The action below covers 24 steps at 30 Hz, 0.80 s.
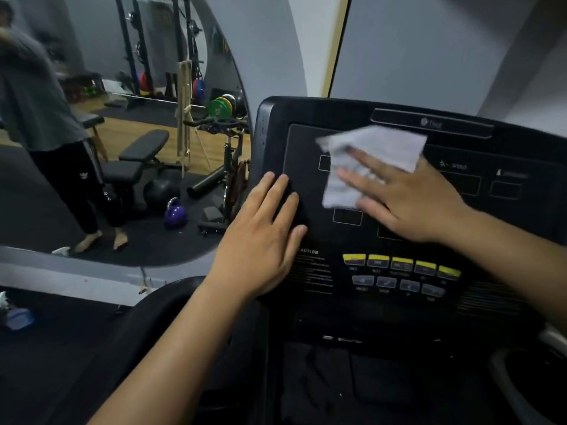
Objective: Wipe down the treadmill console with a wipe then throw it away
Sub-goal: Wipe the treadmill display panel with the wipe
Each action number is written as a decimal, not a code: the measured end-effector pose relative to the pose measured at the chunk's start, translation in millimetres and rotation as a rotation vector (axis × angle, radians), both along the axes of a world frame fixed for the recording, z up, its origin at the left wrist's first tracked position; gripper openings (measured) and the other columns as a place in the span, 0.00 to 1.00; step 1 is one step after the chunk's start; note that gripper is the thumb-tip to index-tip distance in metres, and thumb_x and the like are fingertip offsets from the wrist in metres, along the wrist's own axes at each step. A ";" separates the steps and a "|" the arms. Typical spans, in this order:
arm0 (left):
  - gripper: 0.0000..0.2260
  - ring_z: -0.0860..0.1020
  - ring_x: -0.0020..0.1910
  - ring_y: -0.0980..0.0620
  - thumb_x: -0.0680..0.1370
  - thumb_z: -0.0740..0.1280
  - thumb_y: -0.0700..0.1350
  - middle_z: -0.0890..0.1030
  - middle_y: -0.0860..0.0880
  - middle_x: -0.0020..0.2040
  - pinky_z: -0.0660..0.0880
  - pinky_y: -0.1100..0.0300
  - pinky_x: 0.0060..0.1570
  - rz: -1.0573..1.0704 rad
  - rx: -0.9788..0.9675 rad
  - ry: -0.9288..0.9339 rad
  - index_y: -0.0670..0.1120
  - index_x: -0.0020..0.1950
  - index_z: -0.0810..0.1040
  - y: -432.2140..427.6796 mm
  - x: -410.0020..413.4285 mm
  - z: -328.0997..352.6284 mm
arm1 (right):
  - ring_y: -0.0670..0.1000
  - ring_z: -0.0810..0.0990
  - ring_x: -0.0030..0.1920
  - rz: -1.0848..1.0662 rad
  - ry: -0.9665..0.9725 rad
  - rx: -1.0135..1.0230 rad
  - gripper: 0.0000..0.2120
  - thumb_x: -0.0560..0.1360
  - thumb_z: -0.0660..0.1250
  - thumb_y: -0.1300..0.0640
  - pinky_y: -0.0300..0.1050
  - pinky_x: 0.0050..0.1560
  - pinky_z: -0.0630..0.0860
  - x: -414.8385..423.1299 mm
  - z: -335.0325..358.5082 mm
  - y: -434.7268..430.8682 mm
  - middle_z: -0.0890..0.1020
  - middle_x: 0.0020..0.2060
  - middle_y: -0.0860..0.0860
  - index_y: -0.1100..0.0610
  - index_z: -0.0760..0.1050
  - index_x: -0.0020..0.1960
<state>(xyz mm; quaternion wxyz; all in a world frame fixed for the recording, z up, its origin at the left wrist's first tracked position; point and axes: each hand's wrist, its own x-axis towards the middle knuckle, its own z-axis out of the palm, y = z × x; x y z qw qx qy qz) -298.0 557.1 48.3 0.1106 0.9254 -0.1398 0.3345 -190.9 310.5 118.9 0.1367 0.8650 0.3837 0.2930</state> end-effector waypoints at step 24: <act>0.18 0.64 0.72 0.32 0.75 0.63 0.43 0.71 0.34 0.68 0.63 0.39 0.71 0.055 -0.068 -0.123 0.35 0.62 0.74 -68.2 10.1 13.9 | 0.67 0.78 0.58 -0.105 -0.035 0.001 0.27 0.78 0.58 0.53 0.65 0.59 0.70 -30.1 -36.3 -188.2 0.71 0.70 0.62 0.45 0.58 0.76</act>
